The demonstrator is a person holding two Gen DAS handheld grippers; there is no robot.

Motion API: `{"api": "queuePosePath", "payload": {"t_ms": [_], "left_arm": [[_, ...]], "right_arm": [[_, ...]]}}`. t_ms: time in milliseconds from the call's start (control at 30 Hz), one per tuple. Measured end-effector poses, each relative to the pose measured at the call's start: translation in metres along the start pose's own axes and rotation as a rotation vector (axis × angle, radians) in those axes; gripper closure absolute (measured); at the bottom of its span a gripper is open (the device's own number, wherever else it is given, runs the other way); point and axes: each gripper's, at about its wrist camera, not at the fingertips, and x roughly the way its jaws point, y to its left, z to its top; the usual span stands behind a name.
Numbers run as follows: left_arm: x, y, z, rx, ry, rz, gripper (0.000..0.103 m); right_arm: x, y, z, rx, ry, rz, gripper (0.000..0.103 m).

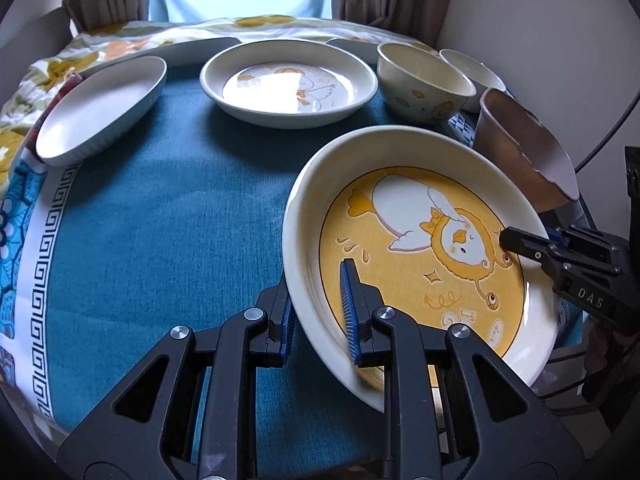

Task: Organize plates and bowls
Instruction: 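Lift the yellow duck plate with both grippers, set it down beside the bowls, release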

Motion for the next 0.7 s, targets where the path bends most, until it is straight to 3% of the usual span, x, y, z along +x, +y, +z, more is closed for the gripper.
{"api": "queuePosePath", "payload": {"t_ms": [500, 700], "left_arm": [[-0.003, -0.005, -0.003, 0.036, 0.032, 0.073, 0.085], [-0.034, -0.001, 0.0, -0.007, 0.037, 0.102, 0.085]], "right_arm": [[-0.008, 0.001, -0.005, 0.031, 0.016, -0.031, 0.085], [-0.04, 0.002, -0.006, 0.025, 0.011, -0.055, 0.085]]}}
